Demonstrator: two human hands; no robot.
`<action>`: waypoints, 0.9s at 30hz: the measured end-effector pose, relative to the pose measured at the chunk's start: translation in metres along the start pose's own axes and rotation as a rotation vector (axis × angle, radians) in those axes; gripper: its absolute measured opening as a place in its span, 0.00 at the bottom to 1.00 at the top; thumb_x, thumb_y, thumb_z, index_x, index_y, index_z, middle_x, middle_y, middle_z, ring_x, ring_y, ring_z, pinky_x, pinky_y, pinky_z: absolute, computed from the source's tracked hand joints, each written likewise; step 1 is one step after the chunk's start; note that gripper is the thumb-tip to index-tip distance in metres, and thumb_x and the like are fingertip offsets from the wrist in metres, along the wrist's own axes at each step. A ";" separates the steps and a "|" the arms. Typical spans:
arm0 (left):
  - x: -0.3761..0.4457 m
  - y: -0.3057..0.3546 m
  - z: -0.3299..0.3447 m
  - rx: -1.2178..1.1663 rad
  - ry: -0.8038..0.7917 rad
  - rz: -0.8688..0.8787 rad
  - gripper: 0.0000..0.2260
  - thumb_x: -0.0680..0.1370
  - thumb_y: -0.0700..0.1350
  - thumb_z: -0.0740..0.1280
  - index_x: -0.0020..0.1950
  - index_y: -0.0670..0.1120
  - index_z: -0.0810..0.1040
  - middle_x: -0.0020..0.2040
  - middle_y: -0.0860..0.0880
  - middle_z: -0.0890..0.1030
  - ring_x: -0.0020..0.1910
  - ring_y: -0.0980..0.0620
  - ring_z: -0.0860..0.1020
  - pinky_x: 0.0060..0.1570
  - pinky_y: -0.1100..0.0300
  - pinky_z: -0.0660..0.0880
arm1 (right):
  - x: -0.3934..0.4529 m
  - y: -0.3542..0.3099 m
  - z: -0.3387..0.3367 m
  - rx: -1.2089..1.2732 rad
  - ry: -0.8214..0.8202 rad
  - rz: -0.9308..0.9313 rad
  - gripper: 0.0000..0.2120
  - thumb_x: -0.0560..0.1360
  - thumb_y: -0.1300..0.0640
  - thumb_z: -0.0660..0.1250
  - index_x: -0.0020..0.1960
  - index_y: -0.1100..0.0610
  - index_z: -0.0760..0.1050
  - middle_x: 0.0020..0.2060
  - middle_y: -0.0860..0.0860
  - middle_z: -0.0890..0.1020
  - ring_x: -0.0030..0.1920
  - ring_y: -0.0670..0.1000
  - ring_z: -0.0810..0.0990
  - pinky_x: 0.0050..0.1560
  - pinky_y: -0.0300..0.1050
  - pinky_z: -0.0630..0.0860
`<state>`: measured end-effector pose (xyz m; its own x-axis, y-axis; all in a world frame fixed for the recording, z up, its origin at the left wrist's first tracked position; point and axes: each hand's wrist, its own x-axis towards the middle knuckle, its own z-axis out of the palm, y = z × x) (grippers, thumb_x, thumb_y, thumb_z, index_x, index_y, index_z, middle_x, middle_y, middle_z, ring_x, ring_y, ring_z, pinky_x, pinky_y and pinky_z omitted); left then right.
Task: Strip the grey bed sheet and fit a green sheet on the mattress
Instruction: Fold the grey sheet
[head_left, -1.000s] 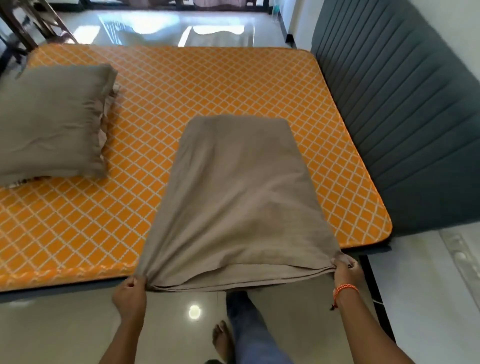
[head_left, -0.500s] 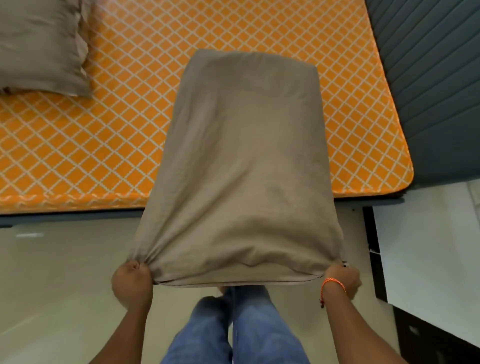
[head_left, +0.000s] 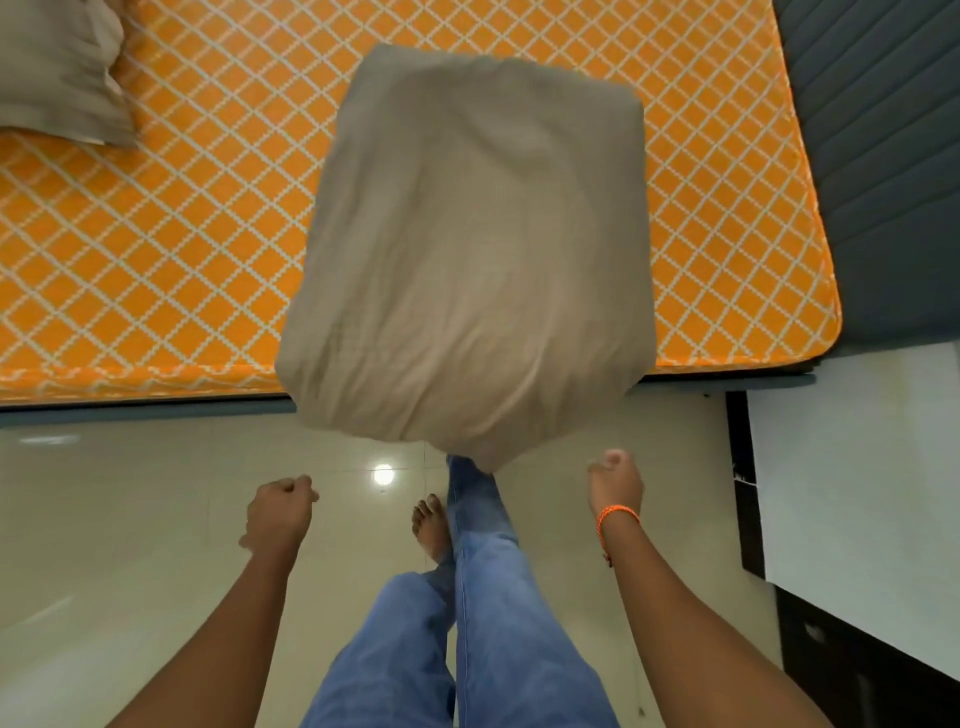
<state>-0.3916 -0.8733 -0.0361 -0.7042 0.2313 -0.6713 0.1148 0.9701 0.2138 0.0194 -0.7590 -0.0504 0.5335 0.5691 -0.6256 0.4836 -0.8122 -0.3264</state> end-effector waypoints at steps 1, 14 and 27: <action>-0.001 0.016 0.001 -0.046 -0.015 0.026 0.14 0.79 0.52 0.65 0.38 0.49 0.85 0.39 0.49 0.81 0.44 0.42 0.78 0.58 0.44 0.77 | 0.004 -0.014 0.005 0.013 -0.032 -0.049 0.15 0.77 0.61 0.68 0.63 0.61 0.77 0.58 0.58 0.82 0.59 0.61 0.80 0.58 0.49 0.74; 0.097 0.212 0.033 -0.092 0.227 0.447 0.13 0.79 0.55 0.71 0.59 0.50 0.81 0.75 0.43 0.71 0.77 0.40 0.65 0.75 0.45 0.61 | 0.109 -0.165 0.015 0.005 0.170 -0.405 0.10 0.79 0.57 0.69 0.60 0.57 0.79 0.66 0.55 0.73 0.64 0.57 0.76 0.64 0.50 0.72; 0.168 0.293 0.041 -0.210 -0.079 0.285 0.34 0.68 0.72 0.75 0.59 0.45 0.82 0.53 0.45 0.85 0.52 0.43 0.84 0.52 0.45 0.81 | 0.245 -0.195 -0.034 0.369 -0.141 -0.048 0.34 0.61 0.32 0.80 0.55 0.56 0.85 0.55 0.55 0.87 0.58 0.59 0.84 0.61 0.56 0.81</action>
<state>-0.4472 -0.5467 -0.1155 -0.6071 0.5029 -0.6152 0.1459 0.8316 0.5358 0.0798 -0.4568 -0.1163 0.4036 0.6055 -0.6859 0.2103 -0.7910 -0.5745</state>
